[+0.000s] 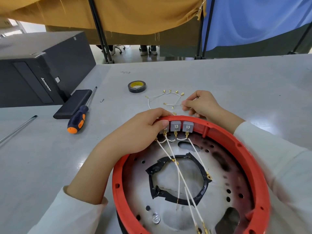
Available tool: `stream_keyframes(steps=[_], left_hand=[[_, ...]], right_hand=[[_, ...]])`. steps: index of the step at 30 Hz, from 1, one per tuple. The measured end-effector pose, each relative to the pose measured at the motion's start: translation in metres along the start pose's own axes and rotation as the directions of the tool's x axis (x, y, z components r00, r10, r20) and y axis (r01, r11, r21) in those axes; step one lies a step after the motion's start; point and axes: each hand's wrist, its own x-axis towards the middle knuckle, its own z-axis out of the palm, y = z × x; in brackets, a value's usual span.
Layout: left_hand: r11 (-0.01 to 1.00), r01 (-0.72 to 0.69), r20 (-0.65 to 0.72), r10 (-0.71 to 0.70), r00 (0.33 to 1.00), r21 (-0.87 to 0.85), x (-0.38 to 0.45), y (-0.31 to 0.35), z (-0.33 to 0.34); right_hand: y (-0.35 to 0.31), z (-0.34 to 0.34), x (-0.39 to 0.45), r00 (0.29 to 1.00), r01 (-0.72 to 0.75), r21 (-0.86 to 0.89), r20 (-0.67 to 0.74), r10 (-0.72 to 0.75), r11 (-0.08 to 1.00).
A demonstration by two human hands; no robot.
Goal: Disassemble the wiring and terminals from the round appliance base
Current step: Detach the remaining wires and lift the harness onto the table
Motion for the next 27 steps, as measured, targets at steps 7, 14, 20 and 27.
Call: stream_keyframes(steps=[7, 14, 20, 27], left_hand=[[0.983, 0.016, 0.041, -0.009, 0.999, -0.184, 0.002, -0.004, -0.001], [0.964, 0.083, 0.081, -0.064, 0.995, -0.252, -0.002, -0.012, -0.015], [0.978, 0.152, -0.018, -0.156, 0.988, -0.140, 0.003, -0.007, -0.001], [0.992, 0.124, -0.185, -0.121, 0.975, 0.005, 0.002, -0.007, 0.001]], right_hand=[[-0.016, -0.016, -0.025, 0.989, 0.128, 0.023, 0.067, -0.130, 0.991], [-0.050, -0.038, -0.079, 0.924, 0.337, 0.021, 0.187, -0.335, 0.941], [-0.055, -0.030, -0.112, 0.834, 0.408, 0.151, 0.340, -0.435, 0.900], [-0.040, -0.025, -0.118, 0.867, 0.341, 0.167, 0.324, -0.378, 0.925]])
